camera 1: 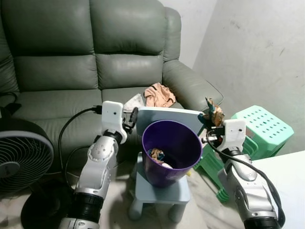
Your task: Picking trash to rubbish bin
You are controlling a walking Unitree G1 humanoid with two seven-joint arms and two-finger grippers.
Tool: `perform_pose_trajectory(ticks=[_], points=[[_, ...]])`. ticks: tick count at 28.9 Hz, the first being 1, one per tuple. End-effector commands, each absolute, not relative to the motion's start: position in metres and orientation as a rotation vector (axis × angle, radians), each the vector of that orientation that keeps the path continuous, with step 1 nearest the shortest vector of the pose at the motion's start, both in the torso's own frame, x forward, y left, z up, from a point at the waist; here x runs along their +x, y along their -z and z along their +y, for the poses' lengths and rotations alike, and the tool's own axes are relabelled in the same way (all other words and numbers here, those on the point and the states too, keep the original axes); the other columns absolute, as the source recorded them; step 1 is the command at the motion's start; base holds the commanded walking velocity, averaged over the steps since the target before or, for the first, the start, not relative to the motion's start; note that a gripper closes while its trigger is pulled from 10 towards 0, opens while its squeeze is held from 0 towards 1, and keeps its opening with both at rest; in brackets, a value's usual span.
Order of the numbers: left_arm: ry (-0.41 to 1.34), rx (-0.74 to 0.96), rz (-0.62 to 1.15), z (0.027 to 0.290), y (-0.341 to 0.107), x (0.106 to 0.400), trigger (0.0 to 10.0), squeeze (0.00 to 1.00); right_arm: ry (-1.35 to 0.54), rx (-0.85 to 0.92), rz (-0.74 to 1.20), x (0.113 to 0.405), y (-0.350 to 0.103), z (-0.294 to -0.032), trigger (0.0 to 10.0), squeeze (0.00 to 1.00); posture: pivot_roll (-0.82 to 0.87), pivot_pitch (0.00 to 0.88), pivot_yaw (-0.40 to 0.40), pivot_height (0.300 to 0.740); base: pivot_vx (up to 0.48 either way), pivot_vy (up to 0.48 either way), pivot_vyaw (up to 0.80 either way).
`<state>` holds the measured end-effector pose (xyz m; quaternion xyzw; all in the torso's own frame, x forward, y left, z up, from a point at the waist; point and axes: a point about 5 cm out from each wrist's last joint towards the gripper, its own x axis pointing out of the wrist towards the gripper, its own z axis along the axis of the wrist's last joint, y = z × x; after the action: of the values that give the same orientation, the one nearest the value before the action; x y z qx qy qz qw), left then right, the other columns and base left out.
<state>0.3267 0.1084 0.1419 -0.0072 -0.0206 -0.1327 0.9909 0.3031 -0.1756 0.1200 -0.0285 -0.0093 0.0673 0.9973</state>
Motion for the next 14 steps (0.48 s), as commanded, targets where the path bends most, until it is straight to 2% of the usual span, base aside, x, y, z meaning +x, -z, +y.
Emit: perform_pose_trajectory(ticks=[1,9,14], points=[[0.32,-0.021,-0.053,0.099,-0.144,0.32,10.0,0.0,-0.135,-0.102,-0.01,0.306,-0.123,-0.183,10.0,0.0,0.03,0.0,-0.147,0.74,0.0,0.0,0.0],[0.37,-0.042,-0.059,0.086,-0.146,0.302,10.0,0.0,-0.179,-0.111,0.021,0.319,-0.127,-0.188,10.0,0.0,0.08,0.0,-0.197,0.74,0.0,0.0,0.0],[0.406,-0.054,-0.065,0.075,-0.152,0.289,10.0,0.0,-0.195,-0.104,0.05,0.337,-0.129,-0.186,10.0,0.0,0.11,0.0,-0.219,0.74,0.0,0.0,0.0]])
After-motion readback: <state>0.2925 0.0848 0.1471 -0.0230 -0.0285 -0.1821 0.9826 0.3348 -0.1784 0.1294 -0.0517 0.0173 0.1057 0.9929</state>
